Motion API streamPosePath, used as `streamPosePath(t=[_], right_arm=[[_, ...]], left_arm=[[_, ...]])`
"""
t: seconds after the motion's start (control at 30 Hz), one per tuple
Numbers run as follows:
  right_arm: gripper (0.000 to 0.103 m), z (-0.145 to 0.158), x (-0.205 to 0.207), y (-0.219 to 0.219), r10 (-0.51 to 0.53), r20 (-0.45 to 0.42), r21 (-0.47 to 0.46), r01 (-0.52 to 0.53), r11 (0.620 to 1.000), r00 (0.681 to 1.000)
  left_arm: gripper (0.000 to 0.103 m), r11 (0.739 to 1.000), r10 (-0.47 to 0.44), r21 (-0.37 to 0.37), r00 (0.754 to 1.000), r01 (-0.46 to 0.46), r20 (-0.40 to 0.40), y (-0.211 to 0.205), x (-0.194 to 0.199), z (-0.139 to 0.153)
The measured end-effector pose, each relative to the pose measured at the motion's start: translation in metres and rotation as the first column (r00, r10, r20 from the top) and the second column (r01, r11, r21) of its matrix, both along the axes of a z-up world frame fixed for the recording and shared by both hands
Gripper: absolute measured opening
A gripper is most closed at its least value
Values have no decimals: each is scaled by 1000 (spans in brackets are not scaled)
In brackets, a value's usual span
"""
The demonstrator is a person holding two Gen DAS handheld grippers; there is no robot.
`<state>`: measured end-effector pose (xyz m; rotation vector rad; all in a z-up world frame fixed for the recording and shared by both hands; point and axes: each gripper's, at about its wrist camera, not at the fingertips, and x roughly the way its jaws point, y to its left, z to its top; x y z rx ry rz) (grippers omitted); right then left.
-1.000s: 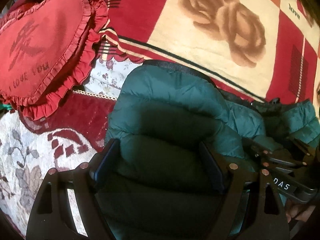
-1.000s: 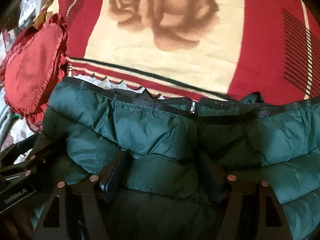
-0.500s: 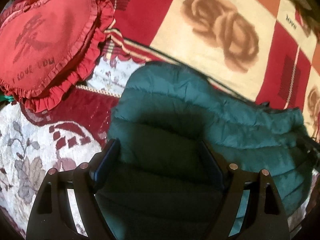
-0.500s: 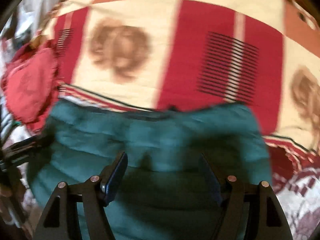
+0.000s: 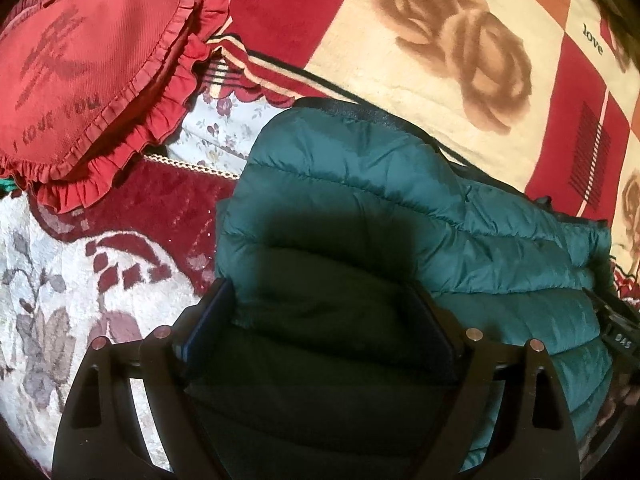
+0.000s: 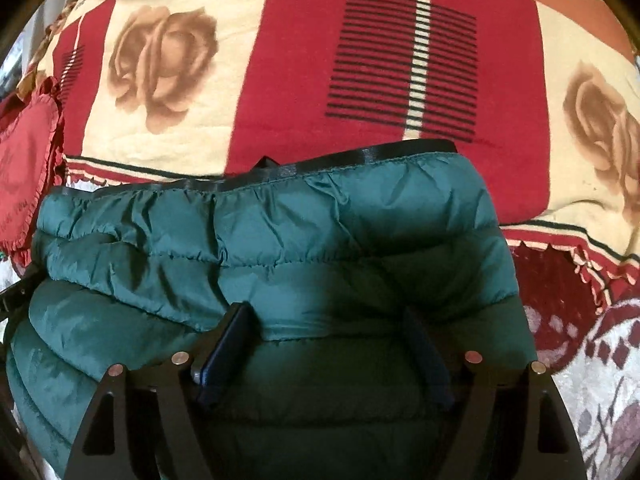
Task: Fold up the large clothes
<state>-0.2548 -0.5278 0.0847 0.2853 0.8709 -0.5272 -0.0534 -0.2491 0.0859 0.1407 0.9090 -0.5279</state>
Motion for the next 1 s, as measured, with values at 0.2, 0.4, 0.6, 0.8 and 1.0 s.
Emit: streamPosePath(t=[0.2,0.4,0.6,0.8,1.0], right_arm=[[88,27,-17,16,27,18,3,-27,1000,999],[89,37,-35,35,61,34,29,-62,998,998],[89,39,-51,37,50,43,47,-52,998,998],[94,40,-75,23,-12,70,107,5,994,997],[101,34,-86,11,-29,49,125,23,992,998]], left_arm=[[87,1000,11,-10,1000,-11,2,4,-3,-1],[87,1000,14,-8,1000,-14,1,11,-12,7],[87,1000,2,-22,1000,-2,-13,24,-22,15],[87,999,7,-36,999,-8,-48,37,-26,14],[87,1000,-5,-28,998,3,-59,43,-27,16]])
